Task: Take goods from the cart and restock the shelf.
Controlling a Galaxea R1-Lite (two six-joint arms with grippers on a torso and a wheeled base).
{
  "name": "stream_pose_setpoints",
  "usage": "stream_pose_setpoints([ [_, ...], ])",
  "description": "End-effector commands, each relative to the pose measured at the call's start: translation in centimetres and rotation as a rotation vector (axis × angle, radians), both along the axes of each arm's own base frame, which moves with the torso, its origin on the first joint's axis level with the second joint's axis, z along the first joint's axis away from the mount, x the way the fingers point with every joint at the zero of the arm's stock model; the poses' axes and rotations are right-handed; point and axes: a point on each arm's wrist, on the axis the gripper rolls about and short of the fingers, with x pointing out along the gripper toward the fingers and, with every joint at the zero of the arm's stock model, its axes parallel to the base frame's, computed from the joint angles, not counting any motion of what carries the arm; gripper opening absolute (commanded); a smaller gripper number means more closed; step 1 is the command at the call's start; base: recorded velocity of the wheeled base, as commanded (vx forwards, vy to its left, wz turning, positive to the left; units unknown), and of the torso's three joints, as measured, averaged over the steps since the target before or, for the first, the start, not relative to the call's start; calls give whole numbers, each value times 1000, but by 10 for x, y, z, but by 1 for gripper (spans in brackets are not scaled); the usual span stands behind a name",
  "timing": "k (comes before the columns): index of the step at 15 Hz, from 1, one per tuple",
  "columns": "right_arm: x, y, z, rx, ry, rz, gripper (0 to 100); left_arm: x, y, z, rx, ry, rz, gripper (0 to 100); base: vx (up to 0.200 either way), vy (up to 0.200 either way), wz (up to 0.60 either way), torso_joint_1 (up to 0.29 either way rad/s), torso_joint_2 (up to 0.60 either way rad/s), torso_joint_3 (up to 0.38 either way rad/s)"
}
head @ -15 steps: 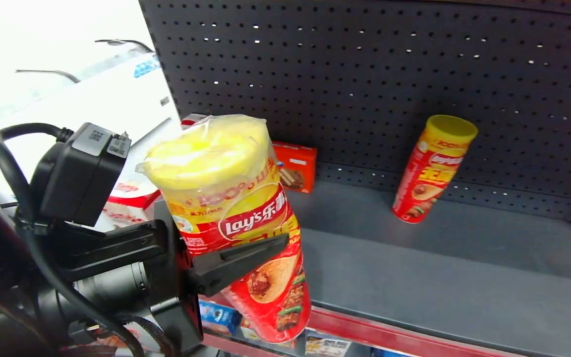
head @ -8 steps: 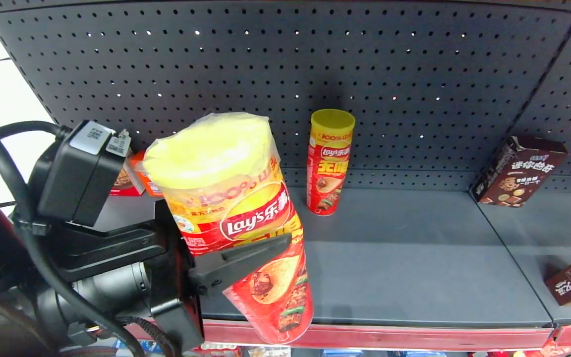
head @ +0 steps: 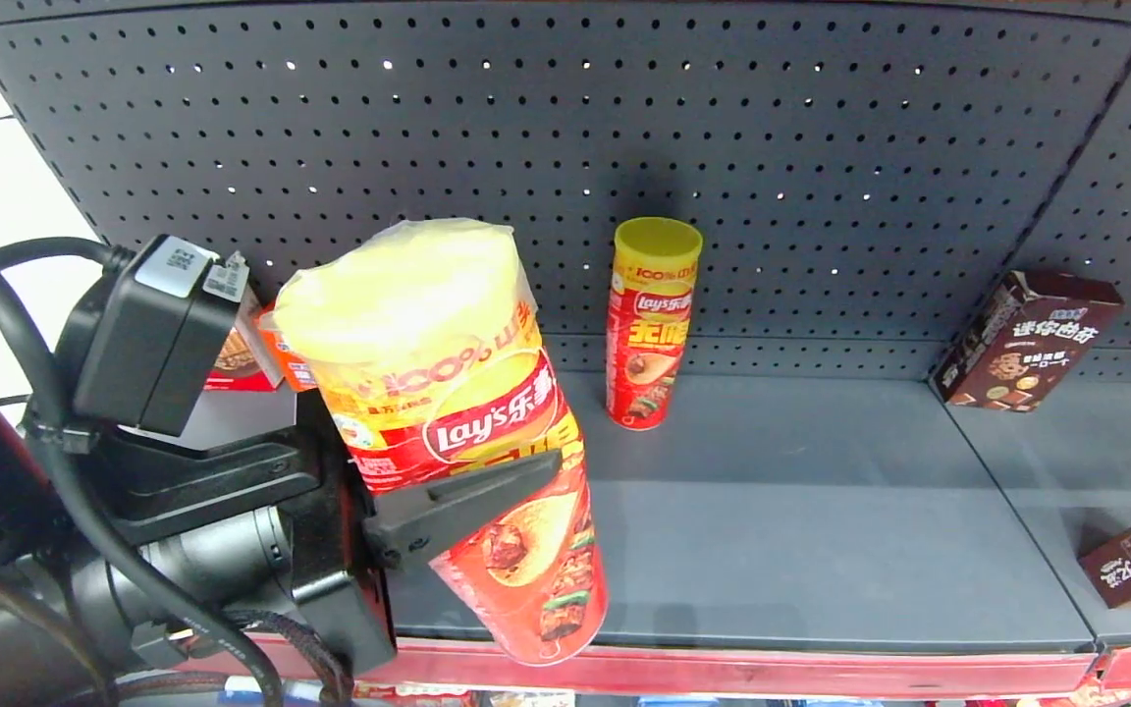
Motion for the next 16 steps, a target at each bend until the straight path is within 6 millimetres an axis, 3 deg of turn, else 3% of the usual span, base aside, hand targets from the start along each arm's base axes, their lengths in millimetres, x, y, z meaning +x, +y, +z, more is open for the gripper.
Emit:
stream_pose_setpoints([
  [1,0,0,0,-1,0,0,100,1,0,-1,3,5,2,0,0,0,0,0,0,0],
  [11,0,0,0,0,1,1,100,12,23,-9,21,24,75,0,0,0,-60,0,1,0],
  [16,0,1,0,-7,5,40,100,13,24,-8,19,22,85,0,0,0,0,0,0,0],
])
